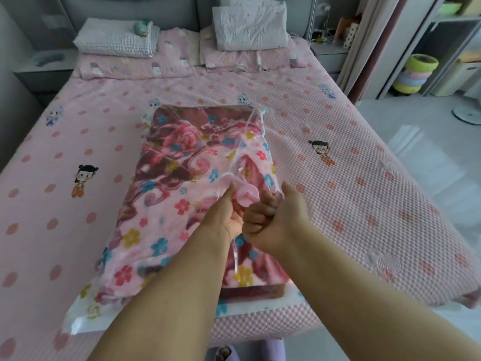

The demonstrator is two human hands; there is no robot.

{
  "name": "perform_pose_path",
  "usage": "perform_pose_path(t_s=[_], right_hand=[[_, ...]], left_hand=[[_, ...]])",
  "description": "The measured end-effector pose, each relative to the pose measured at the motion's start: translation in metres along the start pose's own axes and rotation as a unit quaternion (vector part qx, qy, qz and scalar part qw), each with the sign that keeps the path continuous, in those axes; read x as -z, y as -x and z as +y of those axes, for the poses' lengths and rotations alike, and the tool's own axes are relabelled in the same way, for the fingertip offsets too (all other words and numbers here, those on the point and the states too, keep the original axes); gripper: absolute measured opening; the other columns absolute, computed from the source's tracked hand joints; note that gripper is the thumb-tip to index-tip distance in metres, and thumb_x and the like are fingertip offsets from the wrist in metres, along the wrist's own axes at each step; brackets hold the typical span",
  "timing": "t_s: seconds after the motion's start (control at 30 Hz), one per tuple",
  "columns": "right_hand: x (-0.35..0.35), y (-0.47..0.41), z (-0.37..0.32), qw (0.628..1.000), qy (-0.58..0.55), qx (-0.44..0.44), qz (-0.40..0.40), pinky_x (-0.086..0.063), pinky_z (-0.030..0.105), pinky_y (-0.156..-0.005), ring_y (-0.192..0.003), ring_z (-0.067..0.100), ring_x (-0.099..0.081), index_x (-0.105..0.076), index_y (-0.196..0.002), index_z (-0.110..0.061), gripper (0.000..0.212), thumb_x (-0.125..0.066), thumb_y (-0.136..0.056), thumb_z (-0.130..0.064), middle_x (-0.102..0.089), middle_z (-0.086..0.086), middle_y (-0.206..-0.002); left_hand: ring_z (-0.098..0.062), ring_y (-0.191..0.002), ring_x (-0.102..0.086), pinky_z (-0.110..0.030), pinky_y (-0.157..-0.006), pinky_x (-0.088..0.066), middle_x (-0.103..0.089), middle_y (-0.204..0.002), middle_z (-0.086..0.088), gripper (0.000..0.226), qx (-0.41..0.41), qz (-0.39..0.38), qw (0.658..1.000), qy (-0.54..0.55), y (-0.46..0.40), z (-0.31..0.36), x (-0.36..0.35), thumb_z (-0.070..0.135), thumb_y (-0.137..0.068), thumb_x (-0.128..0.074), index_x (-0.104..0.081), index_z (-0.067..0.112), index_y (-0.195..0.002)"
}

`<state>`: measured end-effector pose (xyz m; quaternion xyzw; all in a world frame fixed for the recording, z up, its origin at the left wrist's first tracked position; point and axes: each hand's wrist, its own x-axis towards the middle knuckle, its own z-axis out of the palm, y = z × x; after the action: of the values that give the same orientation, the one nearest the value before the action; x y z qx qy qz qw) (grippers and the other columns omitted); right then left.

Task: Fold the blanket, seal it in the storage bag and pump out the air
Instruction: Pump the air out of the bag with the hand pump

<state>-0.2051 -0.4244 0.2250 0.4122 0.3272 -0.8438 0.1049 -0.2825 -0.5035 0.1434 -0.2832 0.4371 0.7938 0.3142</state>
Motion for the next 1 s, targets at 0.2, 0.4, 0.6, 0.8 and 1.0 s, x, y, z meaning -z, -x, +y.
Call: perform_pose_path(t_s=[0.2,0.4,0.6,0.8,1.0], right_hand=[[0.011,0.015,0.001,0.998,0.019,0.014,-0.061,-0.015,0.02,-0.046,-0.042,0.012,-0.019,-0.028,-0.048,-0.019,0.061,-0.032,-0.093,-0.06,-0.021,-0.004,-0.044],[-0.014,-0.012,-0.001,1.0,0.008,-0.001,0.012,-0.012,0.023,-0.05,-0.045,0.012,-0.018,-0.029,-0.047,-0.019,0.062,-0.031,-0.093,-0.061,-0.021,-0.005,-0.046],[0.011,0.03,0.001,0.998,0.024,-0.003,-0.055,-0.011,0.022,-0.049,-0.044,0.011,-0.017,-0.026,-0.046,-0.018,0.061,-0.032,-0.092,-0.059,-0.018,-0.004,-0.044],[-0.012,-0.009,-0.003,0.999,0.035,0.012,-0.001,-0.013,0.021,-0.045,-0.039,0.012,-0.018,-0.029,-0.046,-0.019,0.063,-0.03,-0.094,-0.06,-0.02,-0.004,-0.045],[0.01,0.039,0.002,0.998,0.041,-0.004,-0.046,-0.013,0.023,-0.046,-0.044,0.012,-0.017,-0.025,-0.047,-0.018,0.063,-0.033,-0.092,-0.061,-0.017,-0.004,-0.046]], left_hand=[[-0.013,-0.055,-0.064,-0.024,-0.075,-0.052,-0.068,-0.059,-0.004,0.033,-0.016,0.015,1.0,-0.012,-0.005,0.0,0.001,0.039,-0.094,-0.057,-0.062,0.007,-0.101],[-0.009,-0.038,-0.058,-0.013,-0.04,-0.046,-0.061,-0.047,0.0,0.044,0.005,0.006,0.999,-0.044,0.003,0.001,-0.004,0.043,-0.097,-0.049,-0.061,0.003,-0.084],[-0.017,-0.061,-0.064,-0.035,-0.093,-0.051,-0.067,-0.052,-0.004,0.031,-0.021,0.03,0.999,-0.021,-0.001,0.005,0.001,0.037,-0.093,-0.059,-0.06,0.006,-0.088],[-0.011,-0.049,-0.06,-0.019,-0.058,-0.052,-0.064,-0.057,-0.003,0.039,0.0,0.02,1.0,-0.02,0.007,0.004,-0.006,0.044,-0.094,-0.055,-0.062,0.005,-0.089],[-0.018,-0.069,-0.062,-0.043,-0.103,-0.043,-0.069,-0.058,-0.004,0.029,-0.027,0.033,0.999,-0.016,0.002,0.009,0.002,0.037,-0.091,-0.062,-0.063,0.009,-0.094]])
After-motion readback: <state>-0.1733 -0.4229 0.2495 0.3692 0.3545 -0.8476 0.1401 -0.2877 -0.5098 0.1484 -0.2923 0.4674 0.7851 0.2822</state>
